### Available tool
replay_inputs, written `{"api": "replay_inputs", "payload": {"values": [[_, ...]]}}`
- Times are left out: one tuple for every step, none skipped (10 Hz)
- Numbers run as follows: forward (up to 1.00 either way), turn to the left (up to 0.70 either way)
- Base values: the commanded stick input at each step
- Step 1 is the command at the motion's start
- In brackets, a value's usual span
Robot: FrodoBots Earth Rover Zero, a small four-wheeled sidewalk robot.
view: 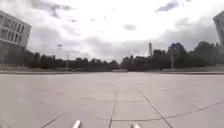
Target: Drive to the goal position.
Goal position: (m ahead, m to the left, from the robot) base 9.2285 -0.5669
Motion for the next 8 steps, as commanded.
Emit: {"api": "replay_inputs", "payload": {"values": [[1.00,0.00],[1.00,0.00],[1.00,0.00],[1.00,0.00],[1.00,0.00],[1.00,0.00],[1.00,0.00],[1.00,0.00]]}}
